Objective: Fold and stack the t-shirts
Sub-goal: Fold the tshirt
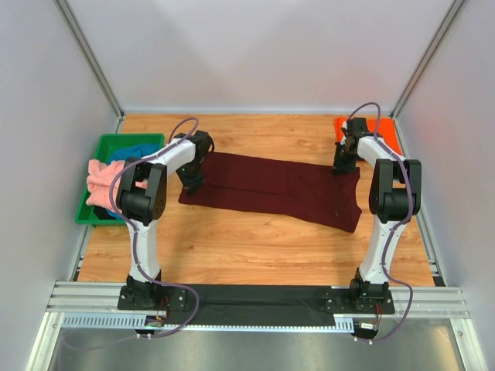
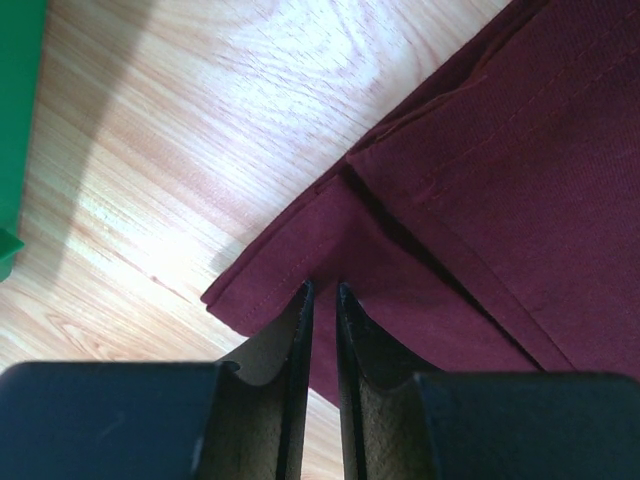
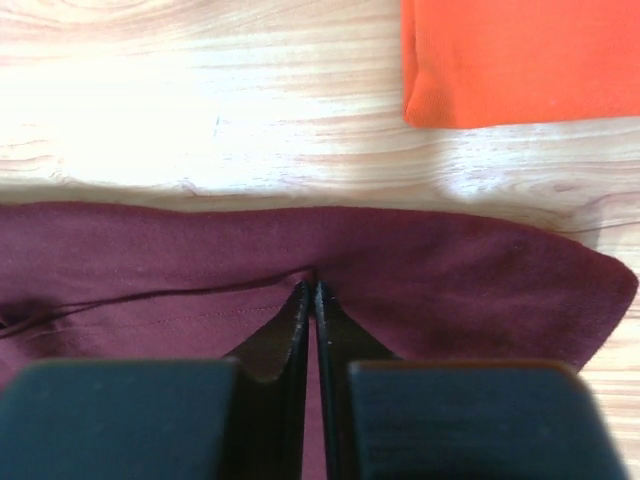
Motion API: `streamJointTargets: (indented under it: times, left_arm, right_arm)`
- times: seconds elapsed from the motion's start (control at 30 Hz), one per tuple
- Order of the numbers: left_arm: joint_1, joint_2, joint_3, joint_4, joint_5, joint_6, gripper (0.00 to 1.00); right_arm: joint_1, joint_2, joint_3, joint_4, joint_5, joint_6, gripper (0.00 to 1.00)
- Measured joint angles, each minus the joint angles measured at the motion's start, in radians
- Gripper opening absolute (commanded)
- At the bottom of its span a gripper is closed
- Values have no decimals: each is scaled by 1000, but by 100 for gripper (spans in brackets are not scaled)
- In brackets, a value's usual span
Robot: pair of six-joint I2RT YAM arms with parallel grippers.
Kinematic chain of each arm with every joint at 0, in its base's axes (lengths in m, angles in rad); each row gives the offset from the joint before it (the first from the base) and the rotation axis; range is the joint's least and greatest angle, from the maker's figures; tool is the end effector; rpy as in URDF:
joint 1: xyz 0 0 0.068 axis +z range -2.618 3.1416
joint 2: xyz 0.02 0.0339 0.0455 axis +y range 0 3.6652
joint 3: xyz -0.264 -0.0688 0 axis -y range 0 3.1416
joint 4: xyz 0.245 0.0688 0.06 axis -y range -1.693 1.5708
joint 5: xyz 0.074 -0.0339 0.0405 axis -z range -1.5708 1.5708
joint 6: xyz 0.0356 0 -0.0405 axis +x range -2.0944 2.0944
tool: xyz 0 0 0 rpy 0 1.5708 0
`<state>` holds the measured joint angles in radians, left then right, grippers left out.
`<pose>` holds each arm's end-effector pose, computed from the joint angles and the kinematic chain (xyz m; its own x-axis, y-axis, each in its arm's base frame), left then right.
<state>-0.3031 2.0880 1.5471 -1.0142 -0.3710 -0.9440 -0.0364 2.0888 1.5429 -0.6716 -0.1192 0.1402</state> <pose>0.3791 -0.1050 0.1611 -0.7806 -0.5467 -0.3028 -0.6129 0.7644 0.1999 0.4290 -0.0114 0.1644 -0.9291 0.1727 -0.3270 0.1261 0.9792 0.1588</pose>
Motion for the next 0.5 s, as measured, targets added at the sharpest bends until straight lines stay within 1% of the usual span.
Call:
streamJointTargets:
  times: [0.03,0.5]
  left_arm:
    - [0,0,0,0,-1,0,21]
    - [-3,2,0,-8,-17,-5,21]
  right_arm:
    - [0,0,-2,4,3,1,0]
    - [-24,-26,-47,61,-5,29,0]
